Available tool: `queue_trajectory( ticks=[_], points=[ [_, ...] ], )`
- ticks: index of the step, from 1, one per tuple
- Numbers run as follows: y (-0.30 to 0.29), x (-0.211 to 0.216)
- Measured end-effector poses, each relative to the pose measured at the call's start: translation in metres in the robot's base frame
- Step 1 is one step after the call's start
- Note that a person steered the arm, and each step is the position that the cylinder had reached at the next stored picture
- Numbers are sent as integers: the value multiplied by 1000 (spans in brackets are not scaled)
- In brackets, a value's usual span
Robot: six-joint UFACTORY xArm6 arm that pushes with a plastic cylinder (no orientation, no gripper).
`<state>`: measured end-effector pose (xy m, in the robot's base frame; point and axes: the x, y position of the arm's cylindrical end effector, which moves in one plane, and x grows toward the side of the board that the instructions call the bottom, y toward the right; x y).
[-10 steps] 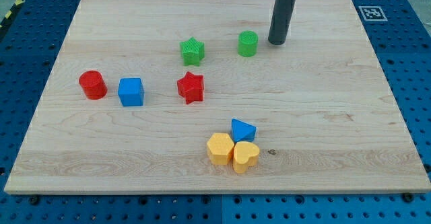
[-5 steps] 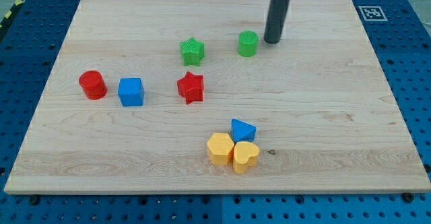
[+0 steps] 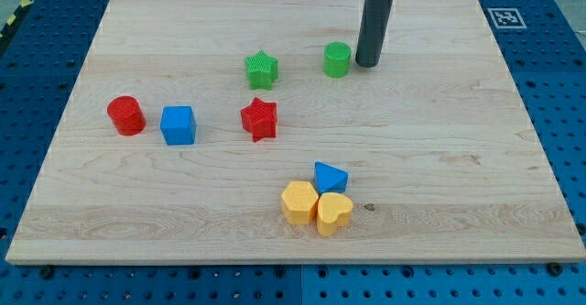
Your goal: Push the green circle left a bit
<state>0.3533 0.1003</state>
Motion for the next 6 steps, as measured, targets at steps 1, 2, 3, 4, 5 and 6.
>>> queue_trajectory(
  ticks=[1, 2, 3, 4, 5, 6],
  points=[
    [0, 16],
    [0, 16],
    [-7, 16],
    [-19, 15],
    [-26, 10],
    [-30, 5]
  ],
)
